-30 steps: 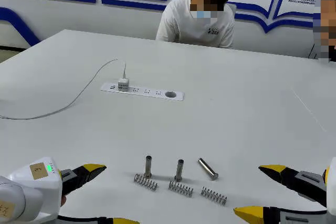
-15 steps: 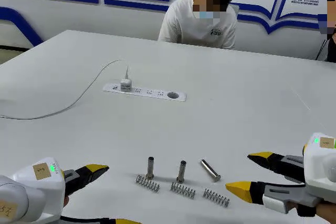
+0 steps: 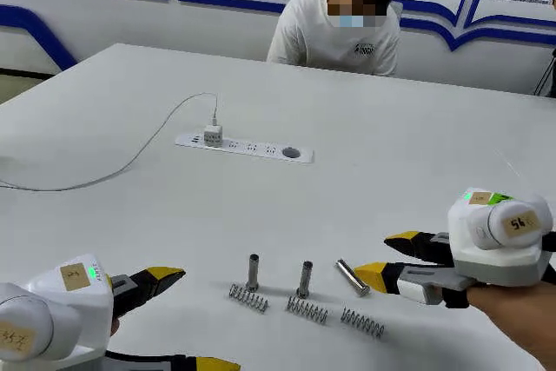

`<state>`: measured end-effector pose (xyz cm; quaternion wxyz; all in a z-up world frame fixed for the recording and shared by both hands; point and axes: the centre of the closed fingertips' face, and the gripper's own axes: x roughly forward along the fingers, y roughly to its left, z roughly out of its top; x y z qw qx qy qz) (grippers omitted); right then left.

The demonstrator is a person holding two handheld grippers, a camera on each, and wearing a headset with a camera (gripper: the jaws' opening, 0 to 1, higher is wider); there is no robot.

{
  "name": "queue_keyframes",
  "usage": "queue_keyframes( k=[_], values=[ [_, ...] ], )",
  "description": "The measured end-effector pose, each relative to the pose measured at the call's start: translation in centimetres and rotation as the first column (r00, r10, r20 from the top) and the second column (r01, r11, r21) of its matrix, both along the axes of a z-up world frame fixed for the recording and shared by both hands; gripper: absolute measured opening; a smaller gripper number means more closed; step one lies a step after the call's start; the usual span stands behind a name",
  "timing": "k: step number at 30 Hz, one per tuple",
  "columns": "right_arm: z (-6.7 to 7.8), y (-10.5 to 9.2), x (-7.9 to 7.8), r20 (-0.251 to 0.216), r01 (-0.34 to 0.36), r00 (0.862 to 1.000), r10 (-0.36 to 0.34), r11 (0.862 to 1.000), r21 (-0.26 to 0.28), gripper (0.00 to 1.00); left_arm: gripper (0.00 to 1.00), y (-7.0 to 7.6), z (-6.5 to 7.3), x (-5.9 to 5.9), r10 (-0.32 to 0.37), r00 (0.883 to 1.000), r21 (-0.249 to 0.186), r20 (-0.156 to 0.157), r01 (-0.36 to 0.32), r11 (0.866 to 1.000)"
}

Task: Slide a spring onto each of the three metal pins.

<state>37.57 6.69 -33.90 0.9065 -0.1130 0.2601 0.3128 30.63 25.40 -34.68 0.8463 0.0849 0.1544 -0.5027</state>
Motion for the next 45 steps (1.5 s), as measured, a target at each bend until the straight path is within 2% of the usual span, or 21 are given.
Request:
queue_keyframes(
  k=[9, 15, 20, 30, 45],
  values=[
    [-1.7, 0.1, 1.7, -0.053, 0.048, 0.997, -0.049, 0.999, -0.026, 0.38, 0.82, -0.1, -0.1, 0.0, 0.000, 1.000, -0.002, -0.006, 0.000, 1.000],
    [-2.6, 0.7, 2.3, -0.079, 0.049, 0.995, -0.053, 0.998, -0.050, 0.32, 0.82, -0.2, -0.3, 0.0, 0.001, 1.000, -0.002, -0.011, -0.001, 1.000],
    [-3.5, 0.8, 2.8, -0.107, 0.077, 0.991, -0.084, 0.995, -0.069, 0.28, 0.82, -0.2, -0.3, 0.0, 0.002, 1.000, -0.004, -0.014, -0.002, 1.000],
    [-5.2, 1.3, 3.2, -0.163, 0.118, 0.978, -0.129, 0.990, -0.074, 0.22, 0.82, -0.1, -0.6, 0.0, 0.007, 1.000, -0.001, -0.020, -0.007, 1.000],
    [-6.4, 1.4, 3.7, -0.191, 0.130, 0.971, -0.146, 0.987, -0.095, 0.14, 0.82, 0.1, -0.7, 0.0, 0.010, 1.000, 0.000, -0.026, -0.010, 1.000]
  ],
)
